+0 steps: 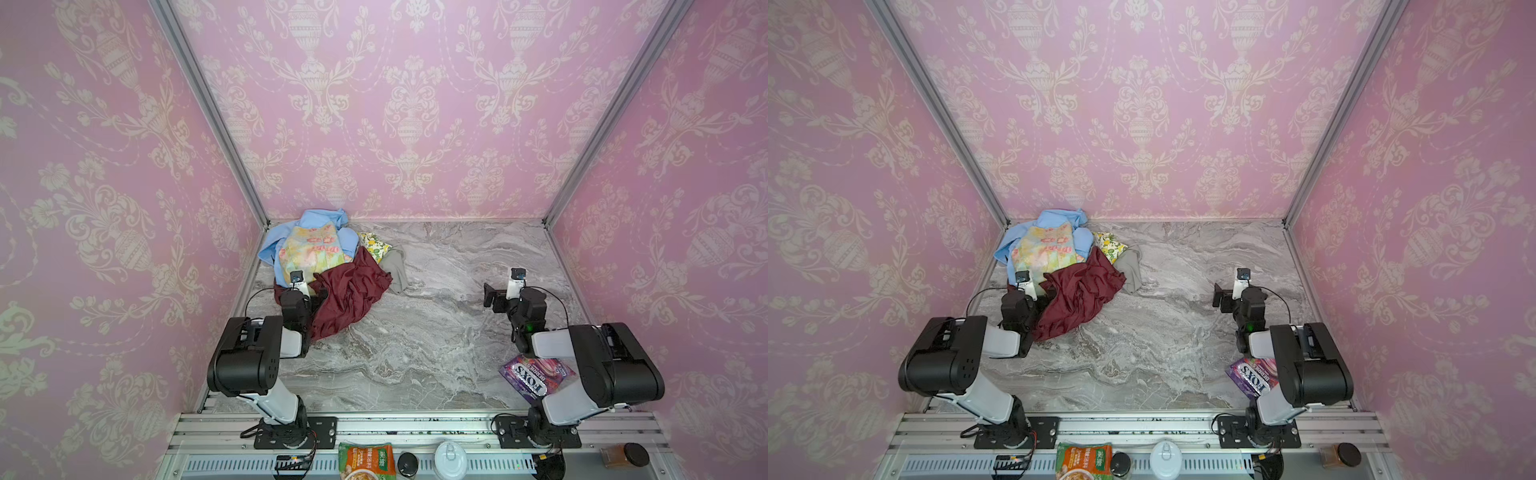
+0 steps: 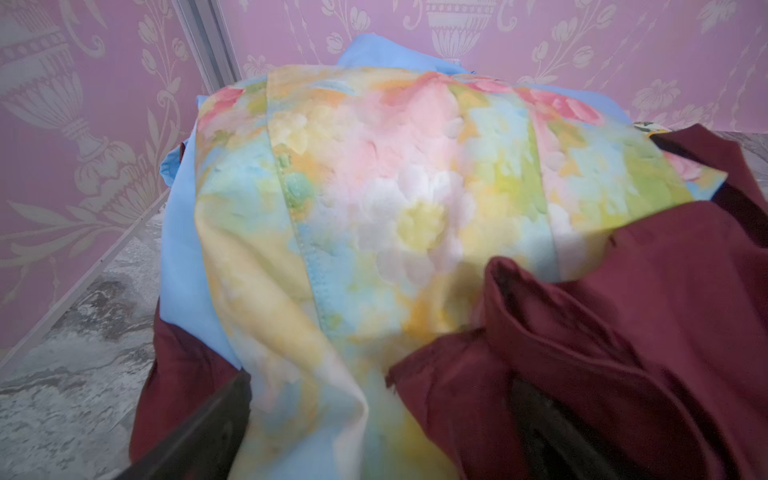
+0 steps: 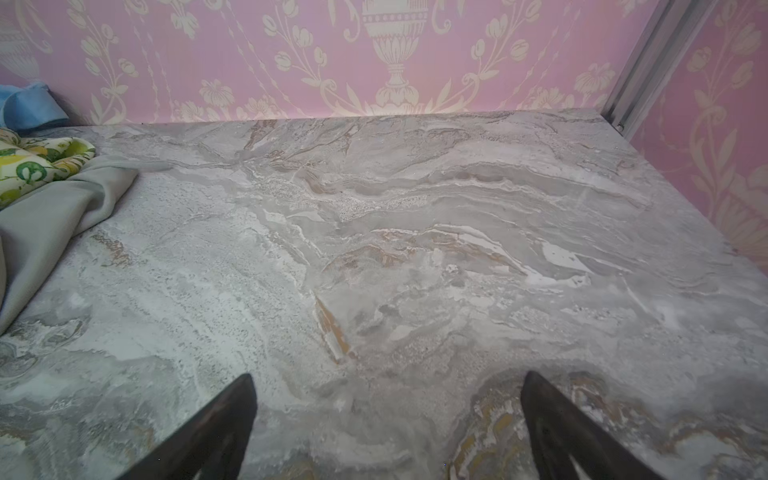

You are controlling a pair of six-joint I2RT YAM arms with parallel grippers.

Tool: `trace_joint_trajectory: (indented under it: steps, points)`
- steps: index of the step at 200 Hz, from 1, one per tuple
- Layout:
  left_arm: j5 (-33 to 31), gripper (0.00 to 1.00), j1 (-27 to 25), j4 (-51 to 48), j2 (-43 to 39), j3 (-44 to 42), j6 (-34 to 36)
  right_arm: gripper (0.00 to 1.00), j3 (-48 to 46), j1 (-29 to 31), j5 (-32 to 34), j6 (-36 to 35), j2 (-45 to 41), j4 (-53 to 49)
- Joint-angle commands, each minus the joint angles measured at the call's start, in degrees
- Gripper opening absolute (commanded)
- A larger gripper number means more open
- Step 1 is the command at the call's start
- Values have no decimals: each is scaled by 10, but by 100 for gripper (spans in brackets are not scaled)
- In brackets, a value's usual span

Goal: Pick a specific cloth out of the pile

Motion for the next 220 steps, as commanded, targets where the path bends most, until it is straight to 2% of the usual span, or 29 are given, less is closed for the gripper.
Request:
trace_joint_trajectory:
  steps: [1, 220]
  points:
    - [11, 99, 1, 5, 5, 2, 15, 100, 5, -3, -3, -7, -1, 4]
    - [-11, 99, 0, 6, 4, 0, 9, 100, 6, 3, 10, -12, -2, 2]
